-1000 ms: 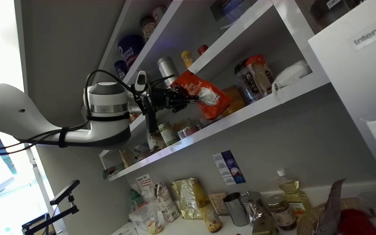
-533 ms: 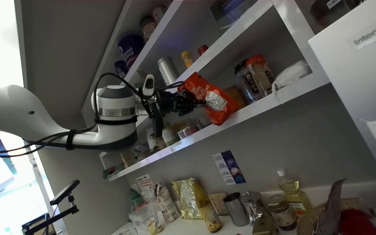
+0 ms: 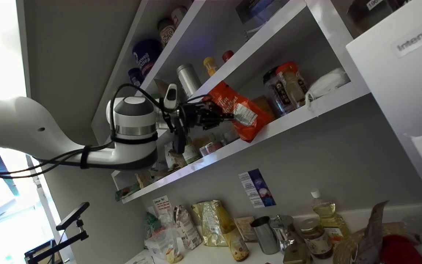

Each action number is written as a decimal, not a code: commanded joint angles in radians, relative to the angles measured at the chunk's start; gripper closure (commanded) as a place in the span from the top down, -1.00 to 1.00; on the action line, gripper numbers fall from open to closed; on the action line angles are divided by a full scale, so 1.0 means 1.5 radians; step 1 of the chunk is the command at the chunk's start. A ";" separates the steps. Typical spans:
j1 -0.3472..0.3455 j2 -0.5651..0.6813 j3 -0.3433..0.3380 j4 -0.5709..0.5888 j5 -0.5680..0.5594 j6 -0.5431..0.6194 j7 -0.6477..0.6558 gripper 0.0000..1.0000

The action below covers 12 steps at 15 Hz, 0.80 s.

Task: Put the orange packet on the bottom shelf.

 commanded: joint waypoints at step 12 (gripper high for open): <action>-0.035 0.005 0.086 -0.014 0.411 0.014 -0.321 -0.99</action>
